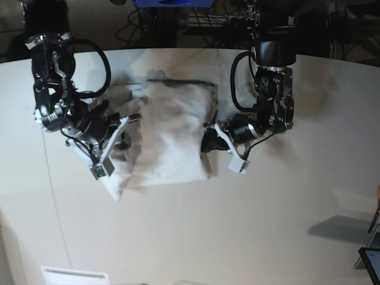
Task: Fold the T-shirt properly
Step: 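Lift the shirt end with the right gripper and fold it toward the left gripper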
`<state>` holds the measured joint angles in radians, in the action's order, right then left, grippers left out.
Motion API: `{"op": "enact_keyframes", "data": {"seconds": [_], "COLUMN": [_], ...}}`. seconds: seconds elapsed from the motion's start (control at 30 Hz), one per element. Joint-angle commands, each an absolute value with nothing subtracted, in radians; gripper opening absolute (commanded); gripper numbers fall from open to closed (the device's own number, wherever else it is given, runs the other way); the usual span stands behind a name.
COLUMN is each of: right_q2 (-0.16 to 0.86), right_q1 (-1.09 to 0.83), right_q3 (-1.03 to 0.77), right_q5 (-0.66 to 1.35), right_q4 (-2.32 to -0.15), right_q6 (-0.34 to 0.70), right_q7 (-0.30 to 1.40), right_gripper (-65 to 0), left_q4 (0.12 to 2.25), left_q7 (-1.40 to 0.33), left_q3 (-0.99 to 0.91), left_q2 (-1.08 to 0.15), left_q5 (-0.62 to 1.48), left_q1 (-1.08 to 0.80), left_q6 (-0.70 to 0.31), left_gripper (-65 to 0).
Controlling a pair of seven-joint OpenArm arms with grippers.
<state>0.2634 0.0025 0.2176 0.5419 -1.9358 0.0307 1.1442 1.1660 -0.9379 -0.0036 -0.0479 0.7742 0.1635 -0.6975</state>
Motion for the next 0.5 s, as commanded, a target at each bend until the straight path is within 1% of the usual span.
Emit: {"op": "enact_keyframes", "data": {"seconds": [0.0, 0.3, 0.4, 0.47], "right_q2": [0.269, 0.269, 0.271, 0.271], "right_q1": [0.018, 0.033, 0.035, 0.042], "right_q3": [0.232, 0.432, 0.504, 0.553], "right_q5": [0.538, 0.447, 0.41, 0.371], "right_q4": [-1.959, -1.966, -1.966, -1.966], "right_q6": [0.01, -0.196, -0.278, -0.308], "right_q7": [1.107, 1.059, 1.044, 1.044], "right_gripper": [-65.0, -65.0, -65.0, -65.0], "left_q4": [1.168, 1.167, 1.168, 1.168], "left_q7": [-0.957, -0.957, -0.957, -0.957], "left_q3": [0.004, 0.004, 0.004, 0.004], "left_q2": [-0.042, -0.042, -0.042, -0.042], "left_q5": [0.788, 0.788, 0.788, 0.788], "left_q1": [0.17, 0.17, 0.17, 0.17], "left_q6": [-0.698, -0.698, -0.698, -0.698], "left_gripper": [-65.0, -65.0, -65.0, -65.0]}}
